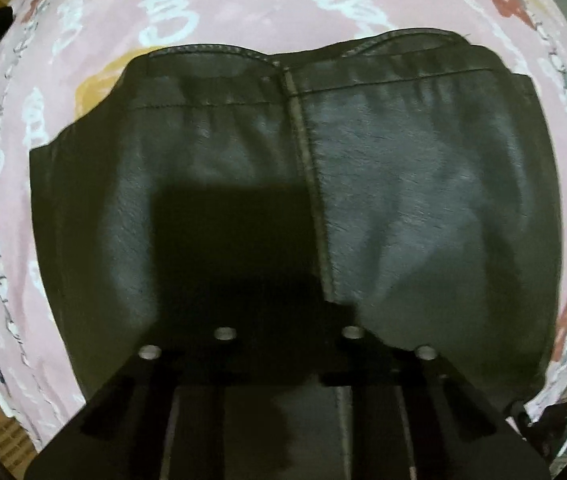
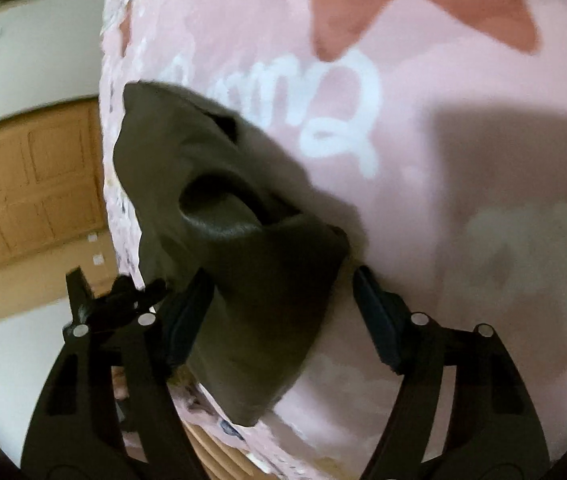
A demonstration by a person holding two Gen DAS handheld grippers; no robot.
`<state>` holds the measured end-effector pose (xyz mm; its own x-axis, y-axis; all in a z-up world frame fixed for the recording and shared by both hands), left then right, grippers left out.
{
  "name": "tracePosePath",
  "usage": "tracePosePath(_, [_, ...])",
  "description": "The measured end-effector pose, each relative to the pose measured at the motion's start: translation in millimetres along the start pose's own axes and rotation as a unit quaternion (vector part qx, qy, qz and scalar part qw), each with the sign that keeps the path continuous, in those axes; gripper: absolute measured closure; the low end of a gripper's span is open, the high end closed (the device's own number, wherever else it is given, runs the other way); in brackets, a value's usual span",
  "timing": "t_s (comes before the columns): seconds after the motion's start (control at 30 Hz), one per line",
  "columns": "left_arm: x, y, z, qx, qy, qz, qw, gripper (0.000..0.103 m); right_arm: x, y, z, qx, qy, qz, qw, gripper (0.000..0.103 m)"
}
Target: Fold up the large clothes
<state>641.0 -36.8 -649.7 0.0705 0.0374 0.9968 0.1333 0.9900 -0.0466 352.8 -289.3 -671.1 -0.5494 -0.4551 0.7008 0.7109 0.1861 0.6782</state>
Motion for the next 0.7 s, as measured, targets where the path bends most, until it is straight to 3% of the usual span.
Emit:
tracePosePath(0.1, [4.9,-5.9,10.5,-0.005,-0.001,0.018,0.9998,0.102,1.7,-4.8,7.6,-0.024,-0.003,-0.004,1.000,0.032])
tracePosePath(0.33, [-9.7,-0.6,32.8,0.013,0.014,0.030,0.9994,0.102,-20.5,-10.3,1.6,-0.057,0.002,-0.037,0.998,0.028])
tracePosePath(0.47, [-31.4,5.2,30.4,0.033,0.032,0.049,0.9977,0.102,-17.3,-7.5,1.7,-0.066,-0.012,-0.074,0.995,0.028])
tracePosePath(0.6, [-46.3,4.5,26.8,0.032,0.040,0.050,0.9974,0.102,-4.3,-17.2,-0.9,-0.105,-0.029,-0.136,0.985,0.028])
tracePosePath(0.7, [-51.9,7.4,20.2,0.027,0.042,0.051,0.9974,0.102,0.5,-16.5,-1.7,-0.082,-0.030,-0.137,0.987,0.028])
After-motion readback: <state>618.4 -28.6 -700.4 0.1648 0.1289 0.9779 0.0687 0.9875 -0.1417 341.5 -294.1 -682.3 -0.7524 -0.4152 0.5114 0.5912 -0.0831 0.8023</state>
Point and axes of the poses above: each gripper's, at about its wrist camera, not at the fingertips, and x roughly against the way its jaws point, y to its left, z to its underside, the point moved 8 cm from there along -x, roughly the way its jaws point, and after that the axes turned 2 degrees about x, right-handed, at the moved point
